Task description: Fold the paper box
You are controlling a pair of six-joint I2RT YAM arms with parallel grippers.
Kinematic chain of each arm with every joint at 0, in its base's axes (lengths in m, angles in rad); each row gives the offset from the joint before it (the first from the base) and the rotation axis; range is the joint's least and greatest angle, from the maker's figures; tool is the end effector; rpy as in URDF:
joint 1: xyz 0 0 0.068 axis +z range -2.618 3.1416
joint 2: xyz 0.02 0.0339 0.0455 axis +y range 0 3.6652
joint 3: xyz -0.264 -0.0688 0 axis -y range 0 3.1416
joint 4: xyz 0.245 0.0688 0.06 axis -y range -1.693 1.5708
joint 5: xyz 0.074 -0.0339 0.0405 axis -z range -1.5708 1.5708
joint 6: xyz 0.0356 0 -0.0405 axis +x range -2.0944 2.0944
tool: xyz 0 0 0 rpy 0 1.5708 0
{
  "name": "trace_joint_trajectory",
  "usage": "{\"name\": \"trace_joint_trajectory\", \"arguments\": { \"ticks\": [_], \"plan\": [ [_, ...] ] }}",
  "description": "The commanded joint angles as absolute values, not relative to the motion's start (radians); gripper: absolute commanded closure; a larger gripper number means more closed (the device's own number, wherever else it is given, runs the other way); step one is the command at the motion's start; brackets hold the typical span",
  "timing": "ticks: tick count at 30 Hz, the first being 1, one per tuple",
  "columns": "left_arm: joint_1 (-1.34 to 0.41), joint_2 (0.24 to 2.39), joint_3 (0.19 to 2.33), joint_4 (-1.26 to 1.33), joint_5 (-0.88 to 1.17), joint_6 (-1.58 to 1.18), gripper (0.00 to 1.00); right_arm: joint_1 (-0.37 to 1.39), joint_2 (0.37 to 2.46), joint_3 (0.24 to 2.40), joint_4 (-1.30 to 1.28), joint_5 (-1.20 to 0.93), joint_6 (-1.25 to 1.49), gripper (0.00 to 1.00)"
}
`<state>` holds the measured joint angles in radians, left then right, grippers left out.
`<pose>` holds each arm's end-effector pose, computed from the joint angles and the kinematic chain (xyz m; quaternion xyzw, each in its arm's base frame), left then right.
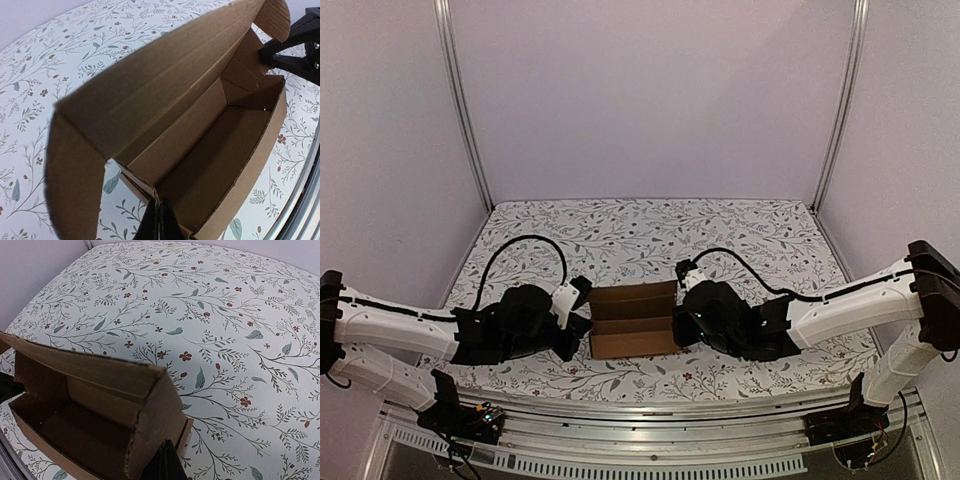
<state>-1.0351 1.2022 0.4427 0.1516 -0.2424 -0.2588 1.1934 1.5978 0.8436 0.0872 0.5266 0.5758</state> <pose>0.1263 -0.1960 0.1726 0.2812 0.8356 -0.1916 0.4314 0.1379 0.2993 0.1886 -0.1557 0.8621 0.1778 0.4483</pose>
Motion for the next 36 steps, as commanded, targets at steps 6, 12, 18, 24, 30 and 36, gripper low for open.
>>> {"name": "trace_joint_trajectory", "arguments": {
  "ticks": [6, 12, 18, 24, 30, 36],
  "plan": [
    [-1.096, 1.210, 0.451, 0.086, -0.271, -0.283, 1.00, 1.235, 1.626, 0.803, 0.099, 0.573, 0.624, 1.00],
    [-1.109, 1.211, 0.461, 0.062, -0.301, -0.288, 1.00, 1.239, 1.612, 0.793, 0.098, 0.580, 0.632, 0.86],
    [-1.116, 1.223, 0.462, 0.050, -0.350, -0.307, 1.00, 1.243, 1.565, 0.770, 0.098, 0.588, 0.625, 0.65],
    [-1.135, 1.279, 0.479, 0.048, -0.419, -0.338, 1.00, 1.256, 1.496, 0.749, 0.100, 0.563, 0.601, 0.50],
    [-1.157, 1.363, 0.529, 0.044, -0.465, -0.351, 1.00, 1.271, 1.421, 0.742, 0.104, 0.502, 0.566, 0.37],
    [-1.180, 1.431, 0.564, 0.052, -0.495, -0.362, 1.00, 1.282, 1.332, 0.734, 0.084, 0.457, 0.507, 0.31]
  ]
}}
